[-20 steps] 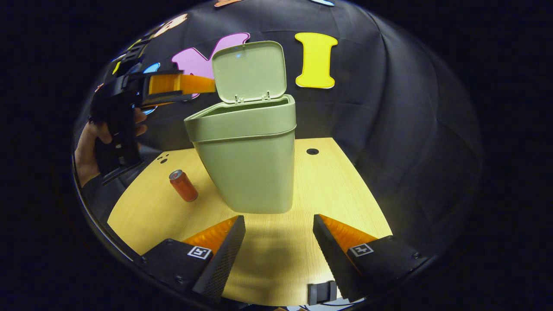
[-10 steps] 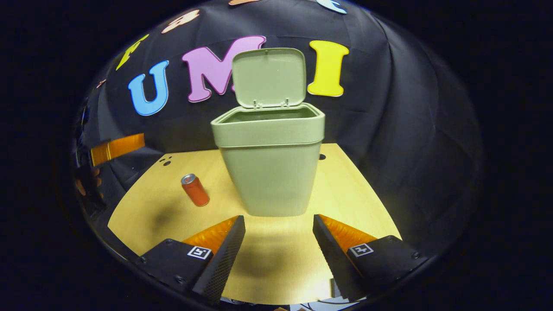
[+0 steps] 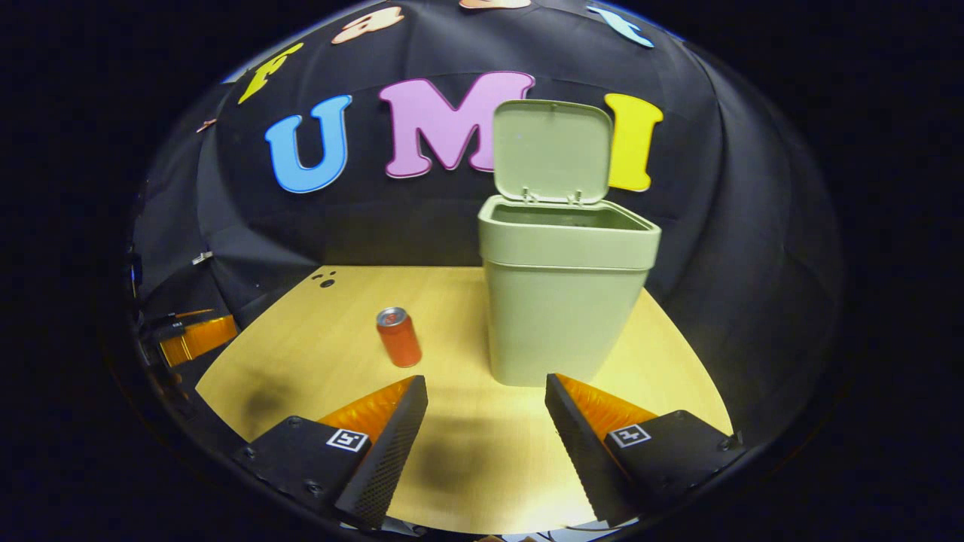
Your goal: Press the lid of the desktop garbage bin to open it, pick up the crumpled paper on the desktop and throw it into the bin, then pick up the pop can on the desktop and drop it into the bin, and finally close the garbage bin lid.
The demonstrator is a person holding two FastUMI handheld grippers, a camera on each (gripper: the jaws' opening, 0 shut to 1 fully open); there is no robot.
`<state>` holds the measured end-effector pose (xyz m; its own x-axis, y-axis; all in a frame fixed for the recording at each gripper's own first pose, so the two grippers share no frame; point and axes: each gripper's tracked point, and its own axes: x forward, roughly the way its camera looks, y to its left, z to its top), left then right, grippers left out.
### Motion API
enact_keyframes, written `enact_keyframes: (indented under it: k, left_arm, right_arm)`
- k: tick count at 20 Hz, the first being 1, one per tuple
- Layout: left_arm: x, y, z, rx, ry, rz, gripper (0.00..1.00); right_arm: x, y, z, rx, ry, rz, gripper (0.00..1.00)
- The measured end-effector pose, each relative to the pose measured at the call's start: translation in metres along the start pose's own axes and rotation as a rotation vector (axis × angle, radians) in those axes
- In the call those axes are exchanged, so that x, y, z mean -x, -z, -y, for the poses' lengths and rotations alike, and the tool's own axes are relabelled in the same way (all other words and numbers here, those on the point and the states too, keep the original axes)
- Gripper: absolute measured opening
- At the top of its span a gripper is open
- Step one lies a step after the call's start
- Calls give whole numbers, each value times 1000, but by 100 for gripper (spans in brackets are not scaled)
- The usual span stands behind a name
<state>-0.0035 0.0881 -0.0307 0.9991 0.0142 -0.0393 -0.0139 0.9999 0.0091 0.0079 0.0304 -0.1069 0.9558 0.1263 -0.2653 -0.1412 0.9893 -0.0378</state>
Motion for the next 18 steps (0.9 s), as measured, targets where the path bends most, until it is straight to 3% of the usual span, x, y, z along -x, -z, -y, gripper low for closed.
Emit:
enact_keyframes:
  k: [6,18]
  left_arm:
    - [-7,18,-26,37,-46,-49,96]
    - [-30,38,-45,105,-121,-141,96]
  right_arm:
    - [-31,-4,-54,90,-117,16,98]
    - [-146,38,-111,130,-224,-130,98]
